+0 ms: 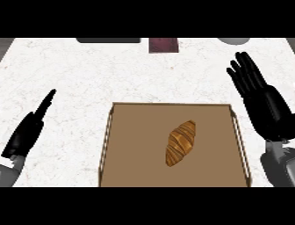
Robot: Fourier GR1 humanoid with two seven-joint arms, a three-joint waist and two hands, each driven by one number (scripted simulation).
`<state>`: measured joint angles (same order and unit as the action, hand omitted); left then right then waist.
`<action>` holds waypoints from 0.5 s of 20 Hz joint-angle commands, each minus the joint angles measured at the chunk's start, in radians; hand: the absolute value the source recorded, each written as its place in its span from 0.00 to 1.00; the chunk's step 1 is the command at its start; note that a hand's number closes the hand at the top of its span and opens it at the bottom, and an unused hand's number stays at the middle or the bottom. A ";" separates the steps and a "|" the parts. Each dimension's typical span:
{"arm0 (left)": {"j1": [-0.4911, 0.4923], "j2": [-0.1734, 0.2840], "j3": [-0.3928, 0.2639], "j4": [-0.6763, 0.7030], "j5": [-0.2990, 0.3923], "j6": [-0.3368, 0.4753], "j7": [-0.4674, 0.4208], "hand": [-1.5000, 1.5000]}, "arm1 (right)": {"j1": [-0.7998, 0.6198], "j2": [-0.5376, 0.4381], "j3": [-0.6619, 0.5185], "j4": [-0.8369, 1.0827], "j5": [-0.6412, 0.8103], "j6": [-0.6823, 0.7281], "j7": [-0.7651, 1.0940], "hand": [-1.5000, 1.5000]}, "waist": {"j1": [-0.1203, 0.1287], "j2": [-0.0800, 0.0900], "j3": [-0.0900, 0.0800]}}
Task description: Pick the croissant from the tray and place it in the pot
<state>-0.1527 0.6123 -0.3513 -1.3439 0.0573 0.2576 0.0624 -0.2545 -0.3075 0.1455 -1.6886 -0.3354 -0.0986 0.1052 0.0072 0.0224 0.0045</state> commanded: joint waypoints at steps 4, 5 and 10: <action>-0.083 -0.124 0.139 -0.128 0.151 0.043 -0.053 0.50 | -0.080 -0.140 -0.111 0.005 -0.137 0.222 0.004 1.00 | 0.001 -0.024 -0.004; -0.099 -0.163 0.172 -0.142 0.185 0.065 -0.090 0.50 | -0.094 -0.165 -0.114 0.005 -0.144 0.265 -0.012 1.00 | 0.005 -0.024 -0.005; -0.105 -0.204 0.228 -0.192 0.274 0.055 -0.090 0.50 | 0.068 -0.349 -0.100 0.079 0.285 0.160 -0.167 0.00 | -0.015 -0.023 -0.004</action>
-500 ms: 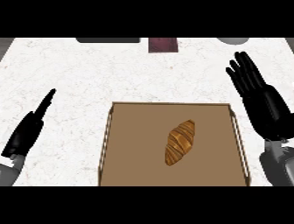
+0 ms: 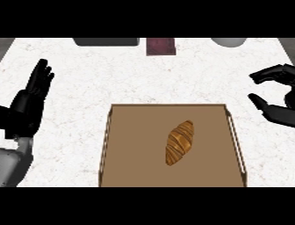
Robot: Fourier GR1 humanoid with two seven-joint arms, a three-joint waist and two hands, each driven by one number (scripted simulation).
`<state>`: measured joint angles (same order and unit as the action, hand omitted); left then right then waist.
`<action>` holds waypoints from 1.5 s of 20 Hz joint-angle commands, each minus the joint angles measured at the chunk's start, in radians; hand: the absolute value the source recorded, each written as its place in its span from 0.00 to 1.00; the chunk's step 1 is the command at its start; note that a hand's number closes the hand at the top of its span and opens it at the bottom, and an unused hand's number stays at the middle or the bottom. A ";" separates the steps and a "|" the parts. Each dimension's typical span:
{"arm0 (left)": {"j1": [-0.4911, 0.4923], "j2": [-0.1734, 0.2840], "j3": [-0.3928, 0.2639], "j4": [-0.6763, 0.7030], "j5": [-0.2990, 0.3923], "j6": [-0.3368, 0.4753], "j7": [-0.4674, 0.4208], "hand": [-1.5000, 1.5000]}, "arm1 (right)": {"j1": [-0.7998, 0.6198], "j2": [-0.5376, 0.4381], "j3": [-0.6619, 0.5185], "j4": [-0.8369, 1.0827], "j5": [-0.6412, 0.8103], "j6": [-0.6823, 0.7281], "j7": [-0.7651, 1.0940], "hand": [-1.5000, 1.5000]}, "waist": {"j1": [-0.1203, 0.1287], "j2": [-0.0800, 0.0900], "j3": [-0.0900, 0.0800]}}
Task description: Pick the croissant from the tray and place it in the pot
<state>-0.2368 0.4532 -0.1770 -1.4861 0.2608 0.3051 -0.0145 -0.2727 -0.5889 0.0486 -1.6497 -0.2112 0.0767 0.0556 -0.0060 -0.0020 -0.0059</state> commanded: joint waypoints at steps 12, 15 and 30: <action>-0.035 -0.114 0.061 0.012 0.047 -0.017 -0.045 0.50 | 0.203 -0.150 0.130 -0.161 0.438 0.073 -0.181 0.00 | -0.002 0.002 0.004; -0.054 -0.066 0.094 -0.005 0.063 -0.040 -0.006 0.50 | 0.153 -0.192 0.196 -0.190 0.486 0.158 -0.042 0.00 | 0.009 0.002 0.004; -0.055 -0.118 0.136 -0.031 0.013 -0.052 0.038 0.50 | 0.011 0.125 0.415 -0.226 0.650 0.345 0.451 0.00 | 0.006 0.001 0.006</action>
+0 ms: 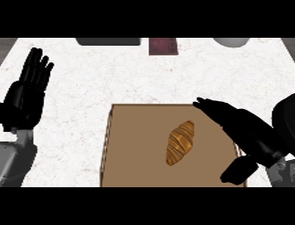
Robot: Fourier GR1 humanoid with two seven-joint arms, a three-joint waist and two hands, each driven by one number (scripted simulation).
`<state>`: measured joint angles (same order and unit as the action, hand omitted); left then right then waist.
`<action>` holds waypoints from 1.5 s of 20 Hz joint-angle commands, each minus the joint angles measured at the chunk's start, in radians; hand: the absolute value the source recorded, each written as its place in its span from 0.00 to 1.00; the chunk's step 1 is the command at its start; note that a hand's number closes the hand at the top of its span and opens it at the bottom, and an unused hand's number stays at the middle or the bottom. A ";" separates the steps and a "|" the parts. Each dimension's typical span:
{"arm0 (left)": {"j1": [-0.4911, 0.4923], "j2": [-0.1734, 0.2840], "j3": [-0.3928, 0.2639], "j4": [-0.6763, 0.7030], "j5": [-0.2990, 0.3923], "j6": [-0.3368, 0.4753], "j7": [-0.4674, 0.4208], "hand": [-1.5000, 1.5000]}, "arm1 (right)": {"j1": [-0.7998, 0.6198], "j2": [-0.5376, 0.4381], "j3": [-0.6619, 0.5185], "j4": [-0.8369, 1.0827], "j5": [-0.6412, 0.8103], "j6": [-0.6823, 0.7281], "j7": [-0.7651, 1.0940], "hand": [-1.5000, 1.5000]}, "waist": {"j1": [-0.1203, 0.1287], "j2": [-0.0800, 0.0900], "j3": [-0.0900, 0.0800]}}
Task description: Pick the croissant from the tray and place it in the pot
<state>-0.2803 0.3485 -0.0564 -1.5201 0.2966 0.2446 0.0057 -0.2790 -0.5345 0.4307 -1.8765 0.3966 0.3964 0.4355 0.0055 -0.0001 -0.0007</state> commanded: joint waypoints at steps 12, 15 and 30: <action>-0.030 -0.092 0.041 0.025 -0.089 -0.011 0.011 0.50 | 0.015 0.234 0.059 0.185 0.251 -0.019 -0.108 0.00 | -0.005 0.001 0.001; 0.027 -0.059 0.075 -0.051 -0.082 -0.070 0.048 0.50 | 0.051 0.254 0.030 0.163 0.279 -0.001 -0.132 0.00 | -0.004 -0.001 0.001; 0.006 -0.128 0.124 0.062 -0.123 -0.116 -0.037 0.50 | 0.034 0.370 0.012 0.447 0.489 -0.118 -0.230 0.00 | -0.005 0.001 0.001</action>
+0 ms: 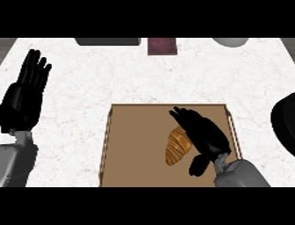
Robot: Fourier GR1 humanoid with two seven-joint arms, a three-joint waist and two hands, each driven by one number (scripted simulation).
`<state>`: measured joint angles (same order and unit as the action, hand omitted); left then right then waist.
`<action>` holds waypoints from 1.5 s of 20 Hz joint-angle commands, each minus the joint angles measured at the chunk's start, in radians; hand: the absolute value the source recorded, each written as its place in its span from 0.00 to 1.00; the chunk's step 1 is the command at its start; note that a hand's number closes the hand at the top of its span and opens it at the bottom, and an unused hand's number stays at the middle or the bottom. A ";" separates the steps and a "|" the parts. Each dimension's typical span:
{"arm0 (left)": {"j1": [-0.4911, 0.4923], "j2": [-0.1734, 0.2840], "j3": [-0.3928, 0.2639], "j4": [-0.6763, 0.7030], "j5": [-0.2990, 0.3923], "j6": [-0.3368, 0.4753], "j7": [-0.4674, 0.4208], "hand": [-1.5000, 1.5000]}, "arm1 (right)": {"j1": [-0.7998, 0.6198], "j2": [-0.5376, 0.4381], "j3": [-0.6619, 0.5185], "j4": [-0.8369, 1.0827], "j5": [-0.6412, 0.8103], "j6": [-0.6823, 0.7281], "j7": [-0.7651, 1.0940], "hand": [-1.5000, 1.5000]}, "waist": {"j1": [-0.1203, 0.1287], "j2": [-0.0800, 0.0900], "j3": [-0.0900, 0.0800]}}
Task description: Pick the croissant from the tray and place it in the pot
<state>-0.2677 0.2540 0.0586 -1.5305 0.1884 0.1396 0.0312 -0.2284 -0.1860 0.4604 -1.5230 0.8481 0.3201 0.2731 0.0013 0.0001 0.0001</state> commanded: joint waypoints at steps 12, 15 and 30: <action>-0.003 -0.058 0.004 0.036 -0.049 -0.011 -0.036 0.50 | -0.095 0.090 0.003 0.298 0.110 -0.134 -0.293 1.00 | 0.001 0.002 0.000; -0.008 -0.037 0.020 -0.011 -0.041 -0.016 0.019 0.50 | -0.095 0.102 0.005 0.382 0.159 -0.199 -0.339 1.00 | 0.003 0.001 0.000; -0.002 -0.047 0.052 0.032 -0.038 -0.044 -0.021 0.50 | 0.031 0.129 0.024 -0.049 0.309 -0.177 -0.094 1.00 | -0.013 -0.003 -0.001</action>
<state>-0.2589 0.1999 0.0912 -1.5368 0.1356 0.1178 0.0272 -0.2459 -0.0676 0.4931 -1.4354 1.1466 0.1370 0.1103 -0.0083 -0.0076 -0.0071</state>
